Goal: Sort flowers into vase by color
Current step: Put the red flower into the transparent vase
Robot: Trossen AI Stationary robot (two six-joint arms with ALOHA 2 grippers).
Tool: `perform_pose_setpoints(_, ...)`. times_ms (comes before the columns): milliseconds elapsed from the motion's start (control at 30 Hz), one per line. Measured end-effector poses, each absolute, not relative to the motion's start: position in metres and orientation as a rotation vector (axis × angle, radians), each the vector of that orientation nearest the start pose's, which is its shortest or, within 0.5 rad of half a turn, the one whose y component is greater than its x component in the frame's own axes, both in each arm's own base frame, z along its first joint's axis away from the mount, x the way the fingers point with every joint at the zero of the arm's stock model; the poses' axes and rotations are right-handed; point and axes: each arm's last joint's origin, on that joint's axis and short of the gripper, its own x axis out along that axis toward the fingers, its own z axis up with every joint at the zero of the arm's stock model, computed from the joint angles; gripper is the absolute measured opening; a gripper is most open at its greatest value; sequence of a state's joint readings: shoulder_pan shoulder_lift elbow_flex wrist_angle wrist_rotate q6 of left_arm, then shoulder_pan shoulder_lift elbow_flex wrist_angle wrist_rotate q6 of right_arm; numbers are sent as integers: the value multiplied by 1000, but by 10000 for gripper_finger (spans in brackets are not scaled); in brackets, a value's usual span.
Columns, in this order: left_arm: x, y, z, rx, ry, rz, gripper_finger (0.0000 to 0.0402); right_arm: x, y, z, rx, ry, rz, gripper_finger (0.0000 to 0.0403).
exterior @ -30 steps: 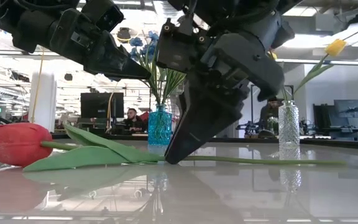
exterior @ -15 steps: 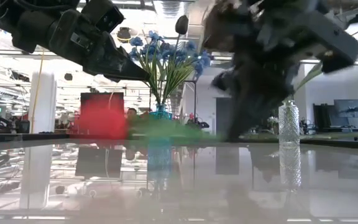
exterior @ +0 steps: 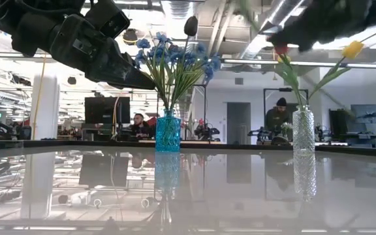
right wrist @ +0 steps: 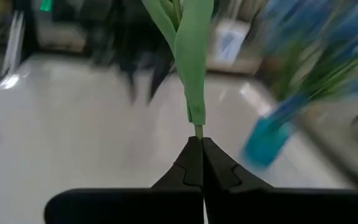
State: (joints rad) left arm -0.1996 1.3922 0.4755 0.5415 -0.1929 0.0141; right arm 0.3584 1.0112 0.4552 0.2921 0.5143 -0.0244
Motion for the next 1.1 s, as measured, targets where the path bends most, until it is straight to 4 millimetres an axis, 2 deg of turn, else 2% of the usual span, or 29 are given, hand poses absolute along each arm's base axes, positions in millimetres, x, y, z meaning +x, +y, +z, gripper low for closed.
perform_pose_setpoints(167, 255, -46, 170, 103, 367, -7, 87, 164, 42, 263, -236, 36, -275, 16)
perform_pose_setpoints(300, 255, -46, 170, 116, 367, -8, 87, 138, 23, 292, -282, -117, -474, 16)
perform_pose_setpoints(533, 255, -45, 170, 129, 366, 15, 87, 107, -7, 315, -329, -230, -788, 16)
perform_pose_setpoints(633, 255, -45, 170, 138, 366, 14, 87, 105, -19, 315, -347, -235, -887, 16)
perform_pose_setpoints(733, 255, -45, 170, 143, 366, 13, 87, 105, -33, 305, -372, -249, -1008, 16)
perform_pose_setpoints(867, 255, -45, 170, 148, 367, 12, 87, 98, -51, 291, -364, -375, -1137, 16)
perform_pose_setpoints(1000, 255, -45, 172, 140, 356, 13, 87, 89, -65, 276, -351, -468, -1185, 16)
perform_pose_setpoints(1100, 251, -44, 184, 127, 302, 16, 87, 85, -74, 265, -338, -471, -1195, 16)
